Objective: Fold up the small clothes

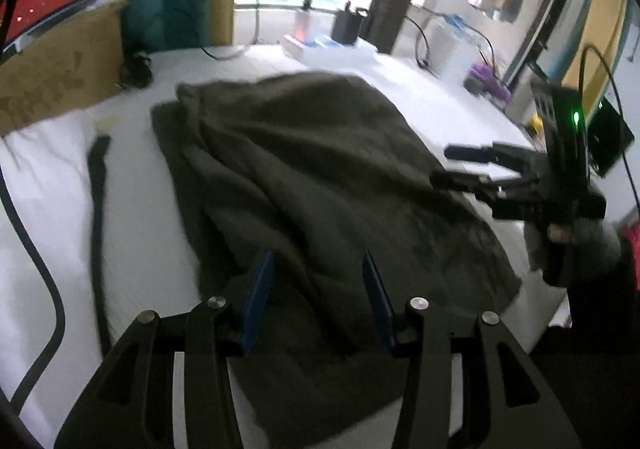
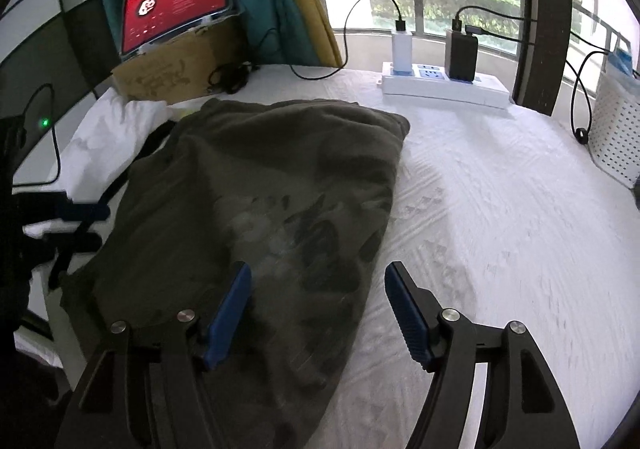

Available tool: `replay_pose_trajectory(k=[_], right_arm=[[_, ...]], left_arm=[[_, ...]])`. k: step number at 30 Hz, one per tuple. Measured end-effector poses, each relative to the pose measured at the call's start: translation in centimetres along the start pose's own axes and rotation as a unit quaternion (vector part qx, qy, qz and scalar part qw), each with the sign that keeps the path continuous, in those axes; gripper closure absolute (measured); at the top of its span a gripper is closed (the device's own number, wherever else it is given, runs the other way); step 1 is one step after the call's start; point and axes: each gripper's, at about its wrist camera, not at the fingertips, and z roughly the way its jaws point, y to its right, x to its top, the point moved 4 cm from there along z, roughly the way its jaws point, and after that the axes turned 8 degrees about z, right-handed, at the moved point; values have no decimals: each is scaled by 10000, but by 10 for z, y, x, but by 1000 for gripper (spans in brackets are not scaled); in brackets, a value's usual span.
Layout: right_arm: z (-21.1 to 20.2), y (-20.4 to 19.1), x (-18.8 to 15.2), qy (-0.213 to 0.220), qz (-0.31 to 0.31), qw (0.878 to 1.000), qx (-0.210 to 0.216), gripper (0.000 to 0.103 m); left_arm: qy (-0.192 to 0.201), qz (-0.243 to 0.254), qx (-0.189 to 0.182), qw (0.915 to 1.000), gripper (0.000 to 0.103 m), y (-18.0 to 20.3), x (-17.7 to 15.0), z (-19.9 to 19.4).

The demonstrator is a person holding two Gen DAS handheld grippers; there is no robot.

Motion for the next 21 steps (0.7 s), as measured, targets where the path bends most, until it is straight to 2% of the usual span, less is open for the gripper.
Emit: replay_pose_trajectory(k=[4, 5, 6, 7, 12, 15, 21], right_arm=[[-9, -8, -15, 5, -58, 10000, -6, 31], [-11, -9, -19, 1, -70, 10000, -5, 31], [-12, -11, -23, -8, -87, 10000, -9, 31], [-13, -12, -28, -15, -106, 9999, -17, 31], [-17, -16, -46, -47, -153, 9998, -71, 30], [-17, -15, -58, -105, -167, 9997, -134, 28], [-20, -17, -79, -151, -205, 9994, -242, 25]], left_arm=[[-122, 211, 3, 9997, 57, 17, -15, 5], [-127, 288, 29, 9995, 64, 21, -20, 7], [-113, 343, 34, 9993, 92, 22, -23, 8], [-173, 348, 2, 9992, 100, 23, -26, 8], [170, 361, 246, 9989, 101, 32, -31, -19], [234, 326, 399, 9984, 101, 33, -36, -31], [-25, -36, 549, 9985, 98, 21, -58, -21]])
